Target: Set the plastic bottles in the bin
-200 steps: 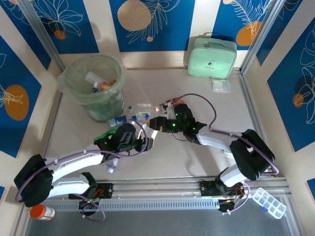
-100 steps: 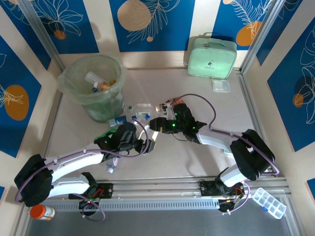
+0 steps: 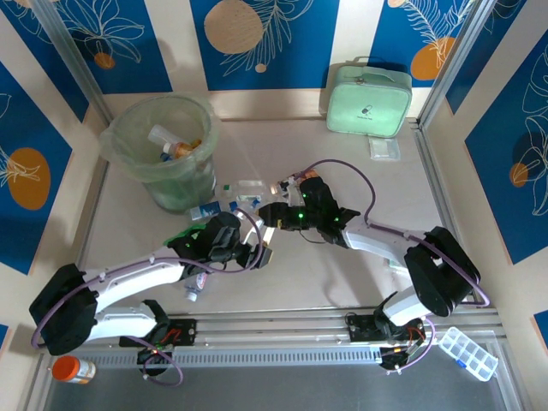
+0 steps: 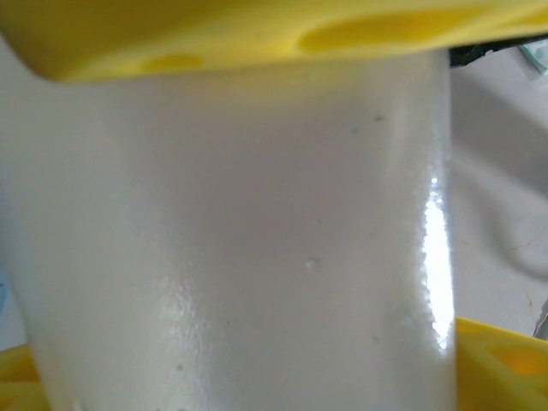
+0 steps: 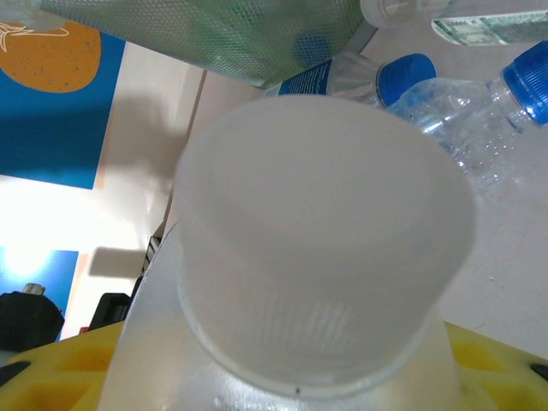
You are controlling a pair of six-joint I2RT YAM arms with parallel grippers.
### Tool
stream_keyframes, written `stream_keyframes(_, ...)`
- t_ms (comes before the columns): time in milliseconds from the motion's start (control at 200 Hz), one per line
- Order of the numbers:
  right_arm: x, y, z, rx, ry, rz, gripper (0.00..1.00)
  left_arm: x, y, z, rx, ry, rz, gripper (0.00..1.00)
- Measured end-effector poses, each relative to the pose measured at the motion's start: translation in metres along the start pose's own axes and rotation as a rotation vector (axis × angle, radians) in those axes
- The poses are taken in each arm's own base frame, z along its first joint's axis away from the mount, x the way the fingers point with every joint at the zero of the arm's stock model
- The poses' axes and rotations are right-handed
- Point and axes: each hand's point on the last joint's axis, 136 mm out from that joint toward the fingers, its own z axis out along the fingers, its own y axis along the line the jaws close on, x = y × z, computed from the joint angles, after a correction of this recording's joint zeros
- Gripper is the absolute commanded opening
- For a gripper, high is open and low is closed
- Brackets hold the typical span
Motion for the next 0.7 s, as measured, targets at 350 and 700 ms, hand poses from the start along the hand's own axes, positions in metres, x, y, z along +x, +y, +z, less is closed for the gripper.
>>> stream_keyframes(350,0.002,0.001,0.001,0.005,0.002,-0.01,0.41,-0.018,-0.005,-0.018,0.013,-0.084,-0.003,0.77)
stream_keyframes(700,0.003,-0.001,0.001,0.01,0.008,-0.008,0.41,-0.016,0.0,-0.011,0.019,-0.067,-0.054,0.72)
